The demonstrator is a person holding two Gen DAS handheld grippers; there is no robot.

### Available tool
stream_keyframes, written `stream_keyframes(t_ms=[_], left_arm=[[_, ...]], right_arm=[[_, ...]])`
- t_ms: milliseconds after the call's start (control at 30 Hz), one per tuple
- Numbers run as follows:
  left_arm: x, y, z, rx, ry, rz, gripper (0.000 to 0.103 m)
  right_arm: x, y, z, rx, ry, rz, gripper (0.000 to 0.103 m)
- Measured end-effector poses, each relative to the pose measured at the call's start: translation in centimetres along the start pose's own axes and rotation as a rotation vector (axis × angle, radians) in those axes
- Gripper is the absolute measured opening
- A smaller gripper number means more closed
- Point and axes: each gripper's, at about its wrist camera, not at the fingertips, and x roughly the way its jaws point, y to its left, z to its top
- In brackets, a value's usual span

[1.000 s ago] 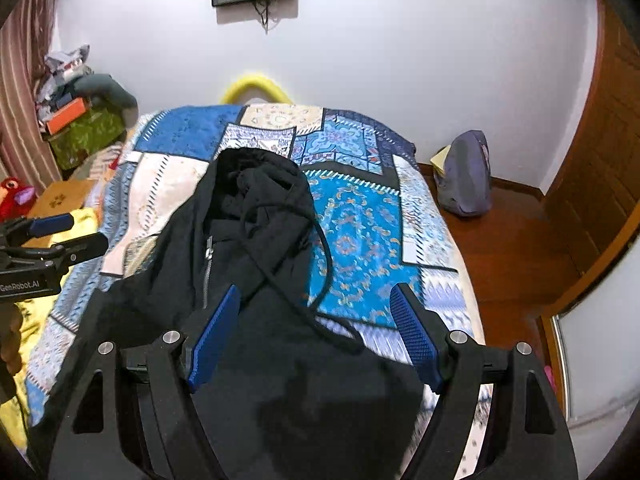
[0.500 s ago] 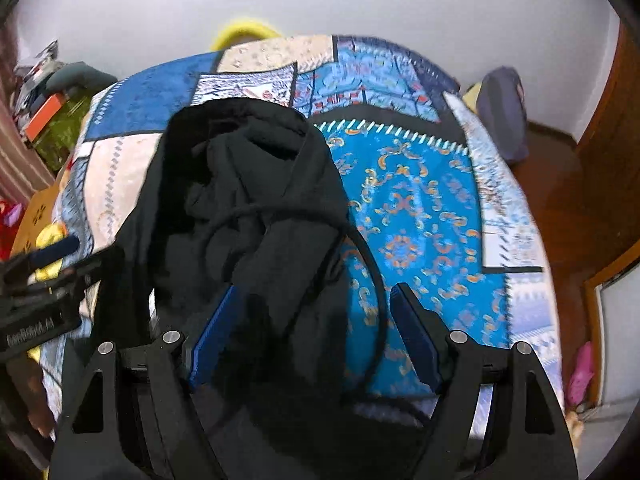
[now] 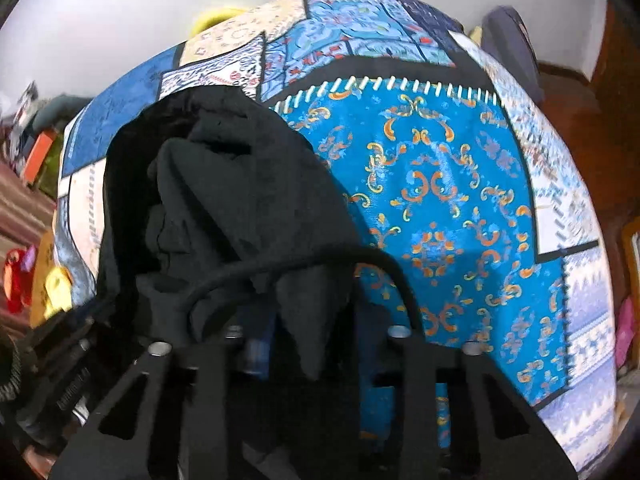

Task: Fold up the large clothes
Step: 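Grasp the hood with both grippers and lift it up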

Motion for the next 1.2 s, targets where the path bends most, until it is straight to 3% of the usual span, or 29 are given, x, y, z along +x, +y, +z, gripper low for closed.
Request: stream_keyframes(t_ms=[267, 433, 667, 933, 1033, 1200], left_arm=[[-6.9, 0.5, -0.4, -0.018, -0.020, -0.062, 0.011], [-12.4, -1.0, -2.4, 0.047, -0.041, -0.058, 0.010], [-17.9, -1.8, -7.9, 0.061, -0.030, -0.129, 0.010], [-20.2, -1.3, -16.0, 0.119, 0.020, -0.158, 0.010], [-20.1, -0.8, -18.6, 0.124, 0.048, -0.158, 0.010], [-20.1, -0.9, -22.1, 0.220, 0.073, -0.081, 0.019]], right_arm=[[-10.3, 3.0, -3.6, -0.175, -0.147, 0.000, 0.016], [-14.9, 4.5, -6.7, -0.196, -0.167, 0.025, 0.016], [-18.9, 6.0, -12.0, -0.287, -0.156, 0.023, 0.016], [-18.3, 5.5, -18.6, -0.333, -0.075, 0.013, 0.017], [-17.7, 5.1, -20.5, -0.315, -0.037, 0.017, 0.022], [-16.9, 4.6, -22.3, -0.351, 0.057, -0.105, 0.024]])
